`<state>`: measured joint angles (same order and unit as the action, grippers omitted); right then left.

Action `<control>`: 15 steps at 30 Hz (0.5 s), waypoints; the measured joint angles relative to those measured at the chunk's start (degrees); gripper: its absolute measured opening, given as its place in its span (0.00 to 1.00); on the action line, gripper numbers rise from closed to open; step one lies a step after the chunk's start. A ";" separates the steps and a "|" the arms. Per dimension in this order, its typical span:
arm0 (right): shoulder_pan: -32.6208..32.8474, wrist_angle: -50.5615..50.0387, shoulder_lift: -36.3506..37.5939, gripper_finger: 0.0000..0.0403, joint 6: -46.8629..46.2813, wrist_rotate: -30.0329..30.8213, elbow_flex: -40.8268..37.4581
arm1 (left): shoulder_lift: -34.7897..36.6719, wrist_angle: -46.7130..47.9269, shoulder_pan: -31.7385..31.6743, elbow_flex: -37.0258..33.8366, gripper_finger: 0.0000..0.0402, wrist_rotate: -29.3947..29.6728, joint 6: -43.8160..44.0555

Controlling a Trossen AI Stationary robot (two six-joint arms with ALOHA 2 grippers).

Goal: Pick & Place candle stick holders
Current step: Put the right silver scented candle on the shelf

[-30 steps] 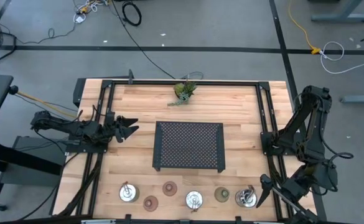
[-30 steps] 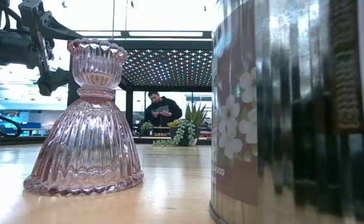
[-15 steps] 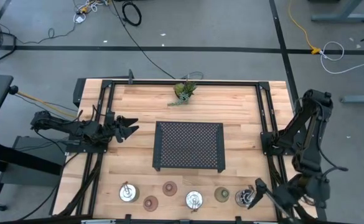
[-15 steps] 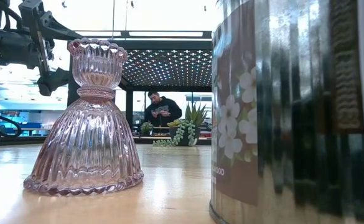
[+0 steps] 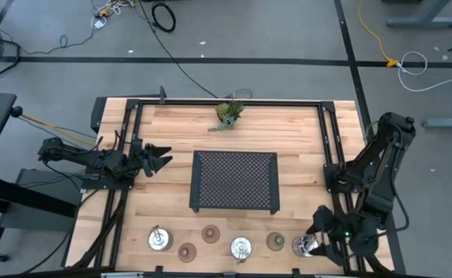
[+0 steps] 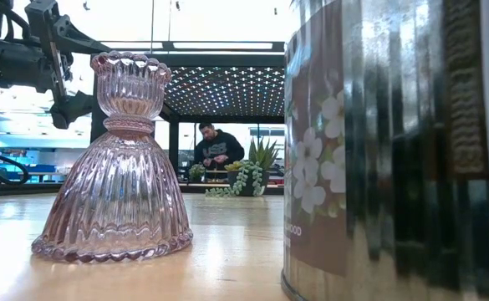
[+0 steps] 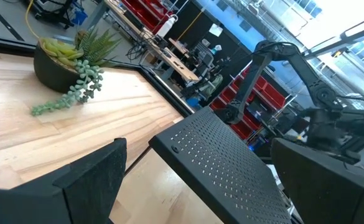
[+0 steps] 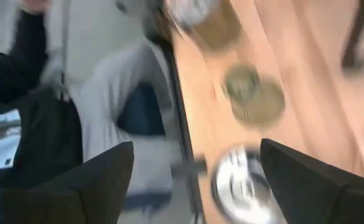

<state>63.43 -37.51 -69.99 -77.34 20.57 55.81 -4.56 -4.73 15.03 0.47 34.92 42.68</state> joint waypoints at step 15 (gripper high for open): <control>-1.50 -10.64 -7.13 0.79 -16.92 -16.88 -0.13 | 0.00 0.04 0.00 0.00 0.99 -0.17 0.02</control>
<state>61.93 -48.15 -77.12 -94.26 3.69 55.68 -4.56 -4.69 15.03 0.47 34.74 42.70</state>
